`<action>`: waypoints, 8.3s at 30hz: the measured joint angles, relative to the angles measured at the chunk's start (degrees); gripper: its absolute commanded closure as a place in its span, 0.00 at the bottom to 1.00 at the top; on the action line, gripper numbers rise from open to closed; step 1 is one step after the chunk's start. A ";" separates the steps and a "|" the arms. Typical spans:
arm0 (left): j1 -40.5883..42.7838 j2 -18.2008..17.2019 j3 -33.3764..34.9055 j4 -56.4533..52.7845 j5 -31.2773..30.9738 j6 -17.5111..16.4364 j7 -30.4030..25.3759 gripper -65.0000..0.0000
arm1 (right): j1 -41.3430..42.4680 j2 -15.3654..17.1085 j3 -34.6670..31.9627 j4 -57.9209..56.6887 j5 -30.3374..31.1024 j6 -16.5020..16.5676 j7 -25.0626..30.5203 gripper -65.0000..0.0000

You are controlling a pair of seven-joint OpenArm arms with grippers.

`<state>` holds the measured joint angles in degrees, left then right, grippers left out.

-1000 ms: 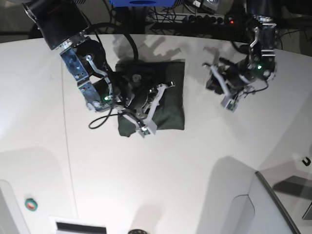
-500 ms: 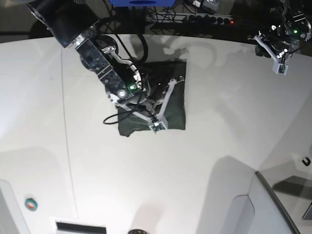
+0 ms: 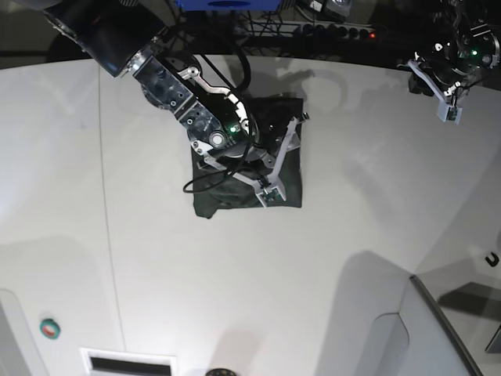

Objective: Layout the t-shirt on the table in an organized manner, then fold the t-shirt properly
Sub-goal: 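Release with the left gripper and fold the bundle over with the right gripper, then lift and reposition the shirt bundle with the right gripper, then press and flatten the bundle edges with the right gripper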

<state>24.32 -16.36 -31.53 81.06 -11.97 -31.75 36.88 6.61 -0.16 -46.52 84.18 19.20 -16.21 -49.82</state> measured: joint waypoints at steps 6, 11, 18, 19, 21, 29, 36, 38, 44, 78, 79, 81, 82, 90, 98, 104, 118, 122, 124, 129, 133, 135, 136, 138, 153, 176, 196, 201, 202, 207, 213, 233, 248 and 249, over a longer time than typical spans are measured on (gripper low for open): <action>-0.02 -0.02 -0.02 0.00 0.02 0.00 0.00 0.73 | 1.42 -0.94 -5.55 0.92 0.07 -0.15 0.09 0.45; -0.02 0.00 -0.02 0.00 0.02 0.00 0.00 0.73 | 1.70 -2.93 -7.80 -1.07 0.13 -0.20 0.22 0.45; 0.00 0.00 -0.04 0.00 -0.02 0.00 0.00 0.73 | 4.44 -5.42 -13.11 -5.09 0.00 -0.15 0.00 0.45; -0.02 0.00 -0.04 0.00 -0.04 0.00 -0.04 0.73 | 4.96 -5.70 -14.36 -4.98 0.02 -0.17 -0.02 0.45; 0.00 0.00 -0.04 0.00 0.04 0.00 -0.04 0.73 | 4.98 -5.68 -14.84 -1.20 0.31 -0.55 -1.53 0.45; 0.17 -0.02 -0.28 0.00 0.11 0.00 -0.22 0.73 | -2.99 7.63 0.09 25.33 -0.55 -7.89 -11.61 0.78; 0.11 -0.70 -0.24 -0.02 -0.02 -0.11 -0.22 0.73 | -11.10 13.64 11.65 24.15 -0.13 -7.04 -1.40 0.99; -0.09 -0.66 -0.28 0.00 -0.11 -0.02 -0.26 0.73 | -11.10 13.49 11.72 21.27 0.13 -4.61 -0.55 1.00; -0.13 -0.63 -0.26 -0.02 -0.07 -0.17 -0.24 0.73 | -8.35 10.56 11.56 11.23 0.70 -3.13 2.84 1.00; 0.61 -0.66 -0.26 -0.02 -0.24 -0.17 -0.24 0.73 | 5.27 -4.09 4.70 -10.36 -0.02 -3.10 7.34 1.00; 0.57 -0.66 -0.24 -0.02 -0.20 -0.17 -0.22 0.73 | 6.49 -4.48 3.67 -11.78 0.07 -3.13 8.00 1.00; 0.50 -0.63 -0.26 -0.02 -0.22 -0.17 -0.24 0.73 | 8.39 -5.77 1.31 -14.19 0.04 -3.13 10.47 1.00; 0.48 -0.63 -0.26 -0.02 -0.24 -0.17 -0.24 0.73 | 9.16 -6.29 -0.11 -15.13 0.11 -3.13 11.80 1.00; 0.48 -0.55 -0.24 0.00 -0.26 -0.20 -0.26 0.73 | 12.55 -3.93 -3.39 -6.12 0.46 -3.15 11.08 1.00; 0.48 -0.52 -0.20 -0.02 -0.28 -0.22 -0.42 0.73 | 0.24 2.27 1.68 11.47 0.61 -3.48 -8.55 1.00; 0.48 -0.61 -0.20 0.00 -0.24 -0.20 -0.39 0.73 | -3.21 5.35 2.47 8.66 -0.11 -3.45 -2.43 1.00; 0.48 -0.63 -0.20 0.00 -0.24 -0.20 -0.37 0.73 | -4.11 2.58 -3.78 3.93 0.15 -3.37 0.04 1.00; 0.55 -0.63 -0.20 0.81 -0.15 -0.17 -0.20 0.73 | -2.08 -0.76 -6.78 -1.60 0.33 -3.30 1.77 1.00; 0.79 -0.63 -0.24 2.49 -0.17 -0.20 -0.26 0.73 | -0.63 -1.14 -9.20 -3.04 0.07 -3.30 2.95 1.00; 0.66 -0.63 -0.22 3.04 -0.37 -0.20 -0.42 0.73 | 1.92 -2.91 -13.22 -1.66 0.22 -3.41 1.27 1.00; 0.63 -0.63 -0.26 3.06 -0.24 -0.20 -0.26 0.73 | 1.81 1.70 -13.27 11.10 0.76 -5.40 -3.56 1.00; 0.72 -0.63 -0.24 2.89 -0.26 -0.22 -0.33 0.73 | 0.61 5.57 -13.09 15.28 -0.63 -11.50 -3.74 0.99; 0.79 -0.63 -0.24 2.84 -0.04 -0.20 -0.33 0.73 | -0.13 7.21 -13.20 16.26 -0.98 -14.08 -4.24 0.94; 0.90 -0.70 -0.26 2.82 -0.02 -0.20 -0.22 0.73 | -0.98 8.57 -14.82 16.63 0.00 -16.61 -5.11 0.77; 1.95 -1.97 -0.31 2.78 0.00 -0.35 -0.20 0.73 | 4.37 5.07 -29.51 6.29 0.31 -23.23 -0.68 0.51; 2.21 -1.79 -0.26 2.75 -0.04 -0.37 -0.26 0.73 | 5.09 3.17 -29.51 3.65 0.26 -23.45 0.15 0.93; 1.77 -1.75 -0.26 2.75 -0.09 -0.37 -0.26 0.73 | 4.13 3.41 -37.33 6.21 -8.98 -23.45 -0.26 0.72; 1.92 -1.77 -0.26 2.75 -0.24 -0.37 -0.28 0.73 | 4.96 3.61 -36.85 2.27 -10.60 -23.58 0.57 0.71; 1.92 -1.75 -0.26 2.75 -0.24 -0.37 -0.26 0.73 | 4.94 3.61 -36.89 2.03 -10.58 -23.58 0.55 0.71; 2.10 -1.75 -0.26 2.73 -0.24 -0.37 -0.24 0.73 | 4.96 2.32 -37.11 1.40 -10.23 -23.47 0.63 0.71; 2.21 -1.75 -0.26 2.73 -0.24 -0.37 -0.26 0.73 | 5.07 2.71 -37.11 -1.22 -10.25 -23.54 0.50 0.72; 2.19 -1.75 -0.26 2.73 -0.24 -0.37 -0.26 0.73 | 5.73 -0.57 -37.33 -3.32 -10.23 -20.61 2.29 0.99; 1.73 -1.75 -0.26 2.73 -0.24 -0.37 -0.26 0.73 | 7.67 -6.21 -37.48 -7.98 -10.25 -14.78 4.50 0.99; 1.73 -1.73 -0.26 2.73 -0.24 -0.37 -0.24 0.73 | 7.65 -6.23 -37.44 -8.52 -10.23 -14.78 5.29 0.99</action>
<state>26.04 -18.09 -31.79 83.79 -12.21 -32.12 36.64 14.26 -6.39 -83.96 75.66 8.97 -30.98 -44.53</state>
